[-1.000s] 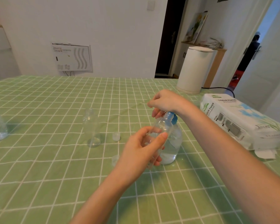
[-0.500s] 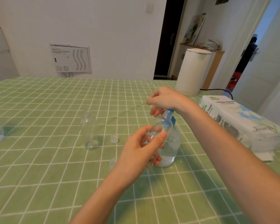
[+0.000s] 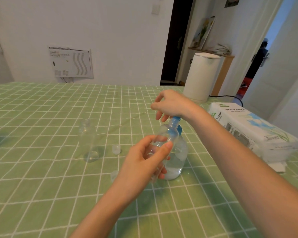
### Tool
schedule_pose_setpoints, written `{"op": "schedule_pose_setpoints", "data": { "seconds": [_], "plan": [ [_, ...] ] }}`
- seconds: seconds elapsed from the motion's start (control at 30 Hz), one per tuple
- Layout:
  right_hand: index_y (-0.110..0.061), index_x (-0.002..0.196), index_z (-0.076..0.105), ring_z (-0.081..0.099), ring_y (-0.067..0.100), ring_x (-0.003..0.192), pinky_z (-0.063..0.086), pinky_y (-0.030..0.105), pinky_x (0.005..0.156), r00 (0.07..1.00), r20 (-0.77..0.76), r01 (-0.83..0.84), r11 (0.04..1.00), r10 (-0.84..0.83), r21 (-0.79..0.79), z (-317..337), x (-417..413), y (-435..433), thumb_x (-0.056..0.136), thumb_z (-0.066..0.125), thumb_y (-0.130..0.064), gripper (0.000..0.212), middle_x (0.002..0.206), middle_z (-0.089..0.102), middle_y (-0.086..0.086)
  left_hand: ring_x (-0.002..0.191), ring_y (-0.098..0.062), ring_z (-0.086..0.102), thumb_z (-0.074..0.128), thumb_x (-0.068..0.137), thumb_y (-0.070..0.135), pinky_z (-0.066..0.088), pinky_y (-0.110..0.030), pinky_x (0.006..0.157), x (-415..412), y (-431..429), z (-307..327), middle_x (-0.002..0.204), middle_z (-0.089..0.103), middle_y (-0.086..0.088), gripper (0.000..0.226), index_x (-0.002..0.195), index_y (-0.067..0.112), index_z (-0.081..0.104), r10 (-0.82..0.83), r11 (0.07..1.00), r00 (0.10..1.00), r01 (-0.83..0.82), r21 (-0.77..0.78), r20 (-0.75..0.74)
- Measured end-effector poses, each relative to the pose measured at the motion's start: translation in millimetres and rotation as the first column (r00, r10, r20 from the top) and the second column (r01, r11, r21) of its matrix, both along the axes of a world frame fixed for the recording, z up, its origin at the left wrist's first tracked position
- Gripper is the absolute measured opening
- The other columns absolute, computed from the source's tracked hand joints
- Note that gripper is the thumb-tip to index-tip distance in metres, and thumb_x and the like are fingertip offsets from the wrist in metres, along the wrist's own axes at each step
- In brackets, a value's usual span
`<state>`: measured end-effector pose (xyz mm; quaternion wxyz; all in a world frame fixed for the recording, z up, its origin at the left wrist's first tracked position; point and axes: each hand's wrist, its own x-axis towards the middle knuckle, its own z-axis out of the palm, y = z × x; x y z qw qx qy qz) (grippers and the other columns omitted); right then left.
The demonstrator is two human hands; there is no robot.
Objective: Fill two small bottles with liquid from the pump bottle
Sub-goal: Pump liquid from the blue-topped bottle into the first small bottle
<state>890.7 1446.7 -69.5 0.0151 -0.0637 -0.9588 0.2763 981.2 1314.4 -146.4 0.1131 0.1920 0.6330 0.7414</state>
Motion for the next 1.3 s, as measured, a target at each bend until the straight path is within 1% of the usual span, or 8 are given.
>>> {"op": "schedule_pose_setpoints", "data": {
  "seconds": [0.17, 0.43, 0.63, 0.77, 0.83, 0.97, 1.17, 1.3],
  "plan": [
    [-0.002, 0.116, 0.059, 0.07, 0.03, 0.095, 0.056, 0.04, 0.085, 0.998, 0.061, -0.028, 1.0, 0.029, -0.008, 0, 1, -2, 0.089, 0.053, -0.024, 0.035, 0.066, 0.071, -0.004, 0.042, -0.009, 0.053, 0.062, 0.082, 0.023, 0.042, -0.015, 0.041, 0, 0, 1, 0.061, 0.062, 0.004, 0.019, 0.1, 0.015, 0.064, -0.002, 1.0, 1.0, 0.002, 0.015, 0.007],
    [-0.001, 0.112, 0.061, 0.068, 0.031, 0.1, 0.055, 0.041, 0.088, 0.997, 0.072, -0.006, 0.999, 0.01, -0.043, -14, 3, -1, 0.089, 0.054, -0.022, 0.032, 0.065, 0.069, -0.005, 0.045, -0.011, 0.054, 0.064, 0.064, 0.041, 0.047, -0.02, 0.045, 1, -1, -6, 0.062, 0.063, 0.002, 0.04, 0.098, 0.019, 0.065, 0.004, 1.0, 0.999, -0.004, 0.001, 0.032],
    [-0.004, 0.11, 0.061, 0.069, 0.027, 0.096, 0.052, 0.031, 0.077, 0.999, 0.052, -0.006, 0.999, 0.009, -0.053, -13, 4, -1, 0.09, 0.053, -0.024, 0.029, 0.066, 0.068, -0.005, 0.043, -0.009, 0.053, 0.064, 0.072, 0.033, 0.043, -0.017, 0.042, -1, -1, -6, 0.063, 0.063, 0.0, 0.031, 0.099, 0.018, 0.065, 0.004, 1.0, 0.999, -0.004, -0.015, 0.035],
    [-0.002, 0.116, 0.06, 0.066, 0.018, 0.078, 0.044, 0.023, 0.057, 1.0, 0.009, -0.005, 1.0, 0.005, 0.002, -2, 4, -2, 0.09, 0.051, -0.023, 0.035, 0.07, 0.071, -0.002, 0.044, -0.009, 0.055, 0.063, 0.064, 0.042, 0.044, -0.016, 0.042, -1, -1, -2, 0.064, 0.064, 0.002, 0.04, 0.098, 0.02, 0.066, -0.002, 1.0, 1.0, 0.002, -0.007, -0.001],
    [0.0, 0.119, 0.06, 0.068, 0.02, 0.08, 0.048, 0.025, 0.062, 1.0, 0.014, -0.012, 1.0, 0.012, 0.026, 2, 5, -3, 0.091, 0.051, -0.023, 0.038, 0.077, 0.073, 0.002, 0.045, -0.01, 0.055, 0.064, 0.063, 0.043, 0.044, -0.016, 0.043, -1, -1, -1, 0.066, 0.065, 0.002, 0.04, 0.097, 0.022, 0.066, 0.001, 1.0, 1.0, -0.001, 0.0, 0.0],
    [0.0, 0.117, 0.059, 0.07, 0.027, 0.095, 0.055, 0.04, 0.088, 0.998, 0.056, -0.031, 0.999, 0.029, 0.02, 1, 4, -4, 0.091, 0.051, -0.024, 0.036, 0.089, 0.074, 0.007, 0.045, -0.009, 0.056, 0.064, 0.064, 0.044, 0.043, -0.014, 0.042, -2, -2, -1, 0.067, 0.066, 0.003, 0.038, 0.096, 0.024, 0.067, 0.009, 1.0, 1.0, -0.009, -0.004, 0.005],
    [-0.003, 0.113, 0.059, 0.069, 0.028, 0.096, 0.054, 0.041, 0.089, 0.996, 0.092, -0.01, 0.999, 0.006, 0.042, -2, 4, -1, 0.09, 0.054, -0.027, 0.034, 0.097, 0.073, 0.011, 0.044, -0.01, 0.054, 0.064, 0.065, 0.04, 0.042, -0.015, 0.041, 0, -1, -1, 0.066, 0.065, 0.0, 0.036, 0.096, 0.021, 0.067, -0.005, 1.0, 1.0, 0.005, -0.004, 0.014],
    [-0.003, 0.111, 0.061, 0.07, 0.028, 0.095, 0.055, 0.039, 0.086, 0.994, 0.113, -0.004, 1.0, 0.0, 0.031, -9, 6, -1, 0.089, 0.055, -0.025, 0.032, 0.089, 0.074, 0.007, 0.043, -0.01, 0.053, 0.064, 0.073, 0.033, 0.044, -0.017, 0.042, 1, -2, -4, 0.065, 0.063, -0.003, 0.03, 0.099, 0.019, 0.065, -0.011, 1.0, 0.999, 0.011, -0.007, 0.035]
  ]
}}
